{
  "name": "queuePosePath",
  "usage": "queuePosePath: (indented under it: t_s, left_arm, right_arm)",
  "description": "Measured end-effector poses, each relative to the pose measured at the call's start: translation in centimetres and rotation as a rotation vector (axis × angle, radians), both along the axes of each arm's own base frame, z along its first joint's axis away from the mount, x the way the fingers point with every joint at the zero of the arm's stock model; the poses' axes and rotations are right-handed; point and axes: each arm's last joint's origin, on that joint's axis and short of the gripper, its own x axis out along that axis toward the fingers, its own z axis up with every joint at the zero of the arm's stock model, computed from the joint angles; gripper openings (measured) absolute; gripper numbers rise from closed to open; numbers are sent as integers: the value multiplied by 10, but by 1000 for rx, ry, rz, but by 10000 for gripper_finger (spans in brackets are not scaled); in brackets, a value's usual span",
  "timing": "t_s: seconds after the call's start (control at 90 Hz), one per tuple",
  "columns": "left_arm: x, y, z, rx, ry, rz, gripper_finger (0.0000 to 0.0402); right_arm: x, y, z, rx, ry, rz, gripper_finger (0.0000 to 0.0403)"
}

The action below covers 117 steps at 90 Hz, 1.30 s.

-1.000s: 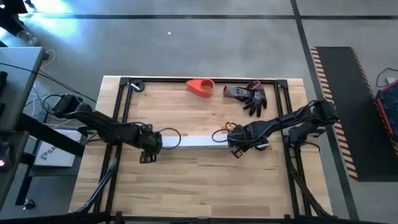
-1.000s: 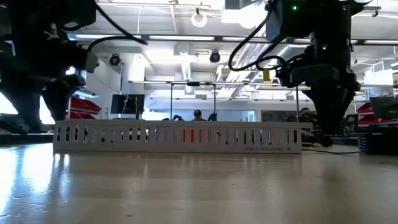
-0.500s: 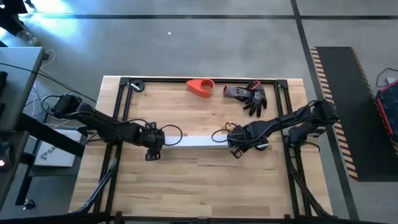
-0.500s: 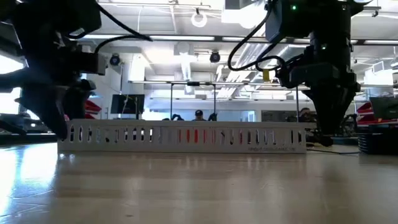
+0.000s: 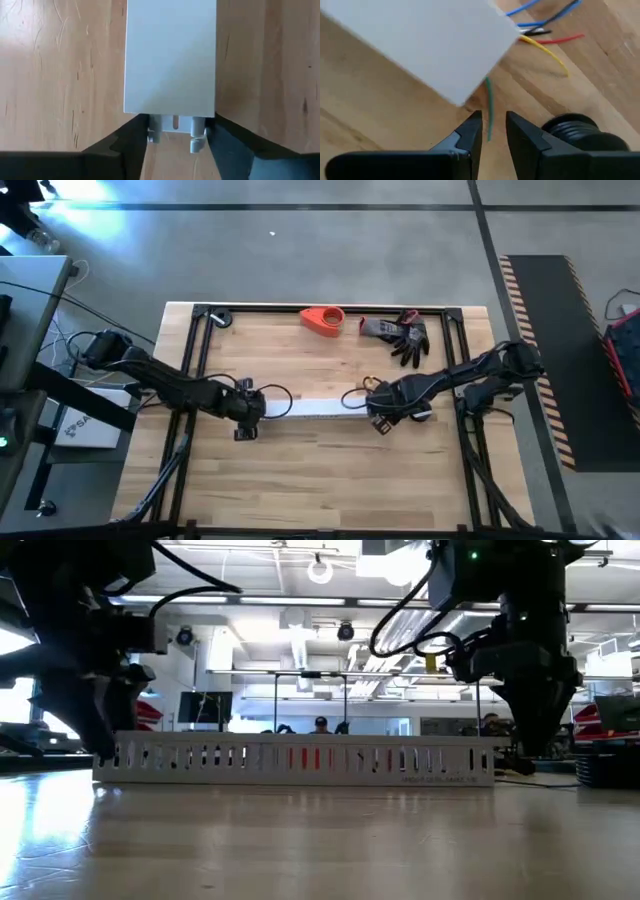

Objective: Ziptie cables
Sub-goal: Close the white cable duct

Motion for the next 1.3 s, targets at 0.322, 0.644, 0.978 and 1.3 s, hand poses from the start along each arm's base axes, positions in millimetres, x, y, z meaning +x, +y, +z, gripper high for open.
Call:
queuePosePath:
  t_s: [0.322,0.644,0.978,1.3]
  left_arm:
    - [0,0,-1,14,-1,-14,163]
    - [0,2,0,-6,-8,70,178]
    - [-2,5,8,-68,92,95,256]
    - [-8,8,34,-55,26,152,257]
  right_arm:
    - [12,-9,-1,13,-116,4,70]
    - [9,-6,0,-14,-84,16,71]
    - [8,-3,1,-12,-78,32,71]
    - [6,-2,1,1,-55,44,71]
